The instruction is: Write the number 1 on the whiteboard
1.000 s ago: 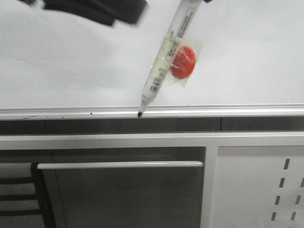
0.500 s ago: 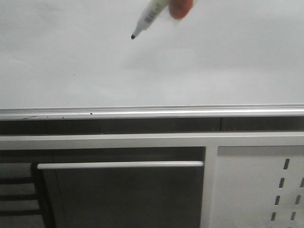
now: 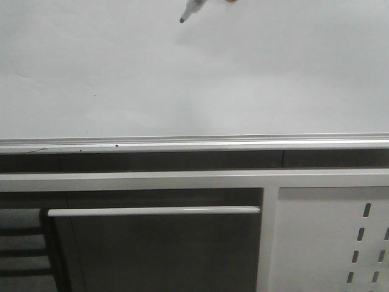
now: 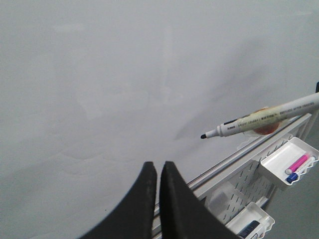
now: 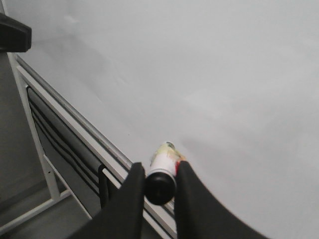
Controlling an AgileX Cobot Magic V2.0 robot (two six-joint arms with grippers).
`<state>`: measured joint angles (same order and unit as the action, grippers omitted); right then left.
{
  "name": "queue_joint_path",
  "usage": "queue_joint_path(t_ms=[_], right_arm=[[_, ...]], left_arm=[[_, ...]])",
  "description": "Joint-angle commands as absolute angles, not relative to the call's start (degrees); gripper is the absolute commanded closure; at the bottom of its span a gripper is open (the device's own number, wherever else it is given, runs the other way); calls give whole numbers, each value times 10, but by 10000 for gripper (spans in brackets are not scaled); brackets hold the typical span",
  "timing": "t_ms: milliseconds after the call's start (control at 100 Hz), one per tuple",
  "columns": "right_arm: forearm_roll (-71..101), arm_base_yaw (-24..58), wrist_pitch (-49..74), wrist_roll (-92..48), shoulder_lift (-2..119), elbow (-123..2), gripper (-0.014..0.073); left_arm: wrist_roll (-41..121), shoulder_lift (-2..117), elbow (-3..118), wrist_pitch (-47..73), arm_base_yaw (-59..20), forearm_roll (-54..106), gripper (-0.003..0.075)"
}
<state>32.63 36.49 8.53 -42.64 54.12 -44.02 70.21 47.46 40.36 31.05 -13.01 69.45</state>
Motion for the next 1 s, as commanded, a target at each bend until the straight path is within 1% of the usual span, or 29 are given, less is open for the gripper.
queue_joint_path(t_ms=[0, 320, 450, 590, 710, 810, 930, 990], right_arm=[[324, 364, 36, -430, 548, -456, 645], [323, 364, -36, -430, 611, -456, 645], [323, 364, -26, -430, 652, -456, 645], [323, 364, 22, -430, 651, -456, 645], [323, 364, 112, -430, 620, -456, 645], [323, 364, 185, -430, 588, -459, 645], [323, 361, 227, -428, 564, -479, 645], [323, 354, 255, -426, 562, -500, 645]], left_arm=[[696, 470, 419, 301, -127, 724, 741], [696, 470, 419, 301, -127, 724, 741], [696, 470, 419, 301, -127, 724, 741], [696, 470, 419, 301, -127, 724, 741], [696, 470, 419, 316, -127, 730, 741], [702, 477, 419, 358, -127, 750, 740], [737, 498, 422, 437, -127, 776, 737], [761, 512, 422, 478, -129, 793, 715]])
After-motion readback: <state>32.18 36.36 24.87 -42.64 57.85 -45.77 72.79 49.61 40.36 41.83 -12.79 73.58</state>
